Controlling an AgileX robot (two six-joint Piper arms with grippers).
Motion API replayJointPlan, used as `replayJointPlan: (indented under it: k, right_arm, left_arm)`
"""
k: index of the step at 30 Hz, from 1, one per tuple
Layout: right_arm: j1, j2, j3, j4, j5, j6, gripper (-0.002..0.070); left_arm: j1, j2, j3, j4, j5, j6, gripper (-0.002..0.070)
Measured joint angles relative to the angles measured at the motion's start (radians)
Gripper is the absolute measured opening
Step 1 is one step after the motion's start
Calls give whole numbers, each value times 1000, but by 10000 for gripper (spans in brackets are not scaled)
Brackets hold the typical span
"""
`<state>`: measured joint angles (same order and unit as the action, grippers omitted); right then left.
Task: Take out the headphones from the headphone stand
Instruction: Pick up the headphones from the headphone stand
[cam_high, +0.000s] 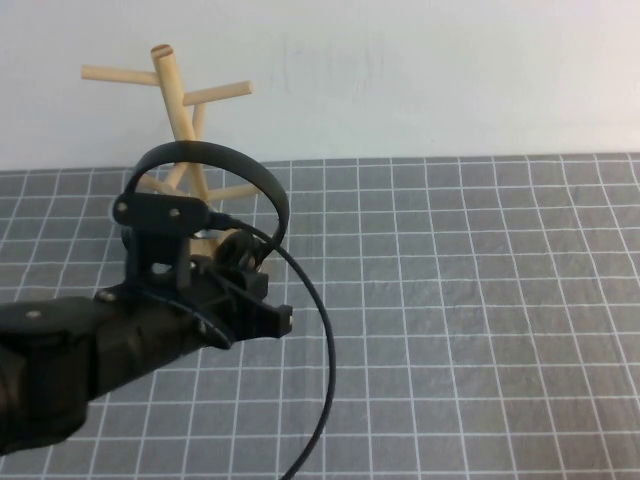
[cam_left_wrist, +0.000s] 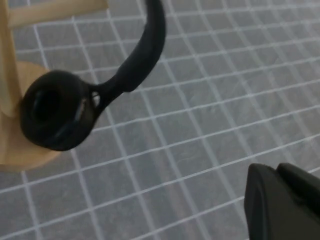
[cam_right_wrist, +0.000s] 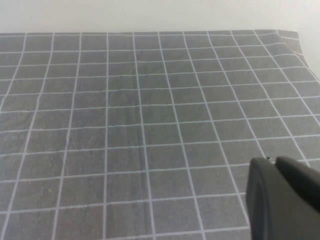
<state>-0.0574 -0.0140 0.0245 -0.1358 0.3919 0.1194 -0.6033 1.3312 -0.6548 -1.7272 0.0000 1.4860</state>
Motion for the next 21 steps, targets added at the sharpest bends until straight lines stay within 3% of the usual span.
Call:
replayJointPlan:
  k: [6, 10, 13, 16, 18, 21]
  right_arm:
    - [0, 0, 0, 0, 0, 0, -9]
    - [0, 0, 0, 0, 0, 0, -9]
    - [0, 0, 0, 0, 0, 0, -9]
    - [0, 0, 0, 0, 0, 0, -9]
    - [0, 0, 0, 0, 0, 0, -9]
    - [0, 0, 0, 0, 0, 0, -9]
  left_arm:
    - [19, 80, -25, -7, -69, 241, 1]
    - [114, 60, -44, -7, -45, 305, 1]
    - [195, 37, -49, 28, 72, 358, 1]
    - [256, 30, -68, 299, 283, 194, 1]
    - [287, 39, -111, 618, 480, -75, 1]
    - [299, 76, -202, 1217, 800, -533, 1]
